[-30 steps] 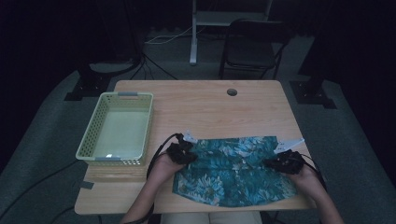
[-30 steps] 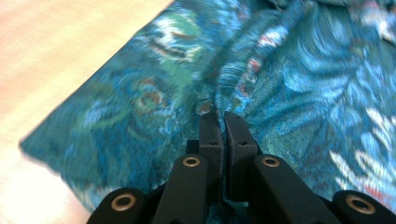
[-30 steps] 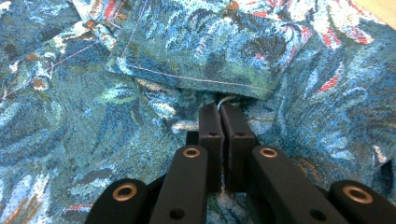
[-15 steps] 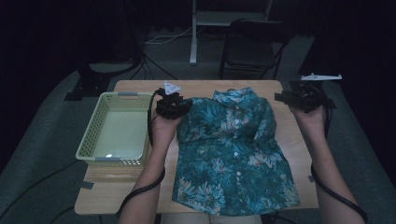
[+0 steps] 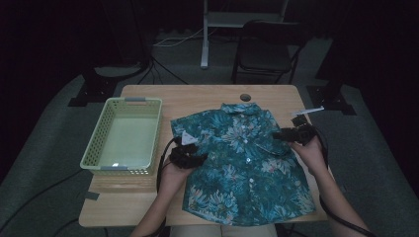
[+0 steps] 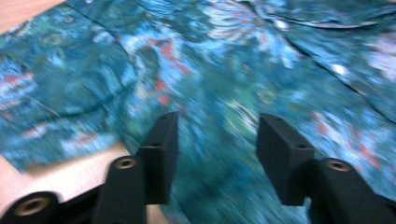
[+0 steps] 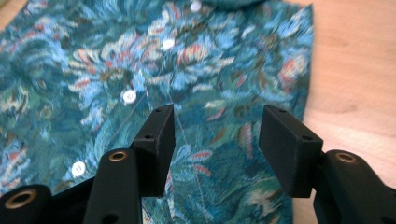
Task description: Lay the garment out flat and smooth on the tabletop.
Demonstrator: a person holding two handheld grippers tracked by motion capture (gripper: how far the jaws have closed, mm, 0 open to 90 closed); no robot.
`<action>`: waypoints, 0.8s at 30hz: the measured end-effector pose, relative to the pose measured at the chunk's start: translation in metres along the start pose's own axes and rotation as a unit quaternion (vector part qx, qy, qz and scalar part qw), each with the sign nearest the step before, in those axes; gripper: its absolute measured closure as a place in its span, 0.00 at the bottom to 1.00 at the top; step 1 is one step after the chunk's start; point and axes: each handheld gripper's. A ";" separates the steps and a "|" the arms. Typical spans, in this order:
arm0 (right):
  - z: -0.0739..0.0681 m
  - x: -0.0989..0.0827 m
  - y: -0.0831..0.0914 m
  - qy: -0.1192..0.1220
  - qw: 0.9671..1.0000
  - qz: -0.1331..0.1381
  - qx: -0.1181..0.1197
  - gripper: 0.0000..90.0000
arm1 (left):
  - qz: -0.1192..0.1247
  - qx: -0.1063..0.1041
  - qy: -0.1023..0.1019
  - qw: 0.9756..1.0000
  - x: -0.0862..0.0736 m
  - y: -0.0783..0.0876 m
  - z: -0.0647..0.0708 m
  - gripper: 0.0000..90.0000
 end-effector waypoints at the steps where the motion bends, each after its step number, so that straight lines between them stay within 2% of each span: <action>1: 0.000 -0.001 -0.001 0.001 1.000 0.000 0.001 0.50 | 0.004 -0.003 0.002 1.000 -0.004 0.004 0.001 0.54; 4: -0.003 0.001 -0.005 0.007 1.000 -0.007 0.004 0.50 | 0.014 -0.016 0.009 1.000 -0.015 0.012 0.004 0.53; 5: -0.005 0.002 -0.006 0.010 1.000 -0.011 0.001 0.50 | 0.020 -0.021 0.012 1.000 -0.018 0.015 0.005 0.49; 7: -0.008 0.004 -0.009 0.019 1.000 -0.017 0.000 0.50 | 0.041 -0.021 0.020 0.999 -0.025 0.022 0.006 0.49; 9: -0.010 0.008 -0.012 0.026 0.999 -0.022 0.000 0.50 | 0.083 -0.017 0.025 0.996 -0.032 0.027 0.004 0.45; 11: -0.011 0.011 -0.014 0.025 0.999 -0.025 0.004 0.48 | 0.098 -0.004 0.027 0.995 -0.039 0.032 0.000 0.40; 13: -0.011 0.015 -0.018 0.027 0.999 -0.033 0.003 0.48 | 0.121 -0.011 0.048 0.991 -0.046 0.037 -0.007 0.34; 14: -0.011 0.017 -0.020 0.027 0.999 -0.037 0.003 0.47 | 0.128 -0.014 0.054 0.990 -0.048 0.039 -0.009 0.34; 15: -0.011 0.018 -0.021 0.028 0.999 -0.040 0.004 0.46 | 0.137 -0.008 0.057 0.989 -0.051 0.041 -0.011 0.34; 16: -0.012 0.019 -0.023 0.026 0.999 -0.041 0.003 0.46 | 0.144 0.006 0.056 0.988 -0.053 0.044 -0.011 0.33; 17: -0.012 0.020 -0.024 0.025 0.999 -0.042 0.002 0.45 | 0.144 0.006 0.056 0.988 -0.053 0.044 -0.011 0.31; 18: -0.013 0.021 -0.026 0.023 0.999 -0.044 0.006 0.45 | 0.155 0.016 0.055 0.986 -0.056 0.047 -0.012 0.26; 19: -0.013 0.022 -0.027 0.020 0.999 -0.046 0.008 0.43 | 0.177 0.001 0.049 0.983 -0.061 0.053 -0.013 0.23; 20: -0.013 0.022 -0.028 0.019 0.999 -0.048 0.009 0.42 | 0.184 0.004 0.042 0.982 -0.064 0.056 -0.012 0.23; 22: -0.013 0.023 -0.030 0.019 0.998 -0.052 0.006 0.41 | 0.191 0.004 0.031 0.981 -0.069 0.059 -0.011 0.23; 23: -0.013 0.023 -0.031 0.018 0.998 -0.054 0.004 0.40 | 0.186 0.007 0.024 0.982 -0.072 0.061 -0.010 0.23; 24: -0.013 0.024 -0.033 0.018 0.998 -0.057 0.003 0.40 | 0.187 0.008 0.021 0.982 -0.074 0.062 -0.010 0.23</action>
Point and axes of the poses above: each handheld gripper's, and its own axes: y roughly backward along the jaws, x roughly out of its top, z roughly to its right, and after that the axes turned 11 degrees about x, right-handed
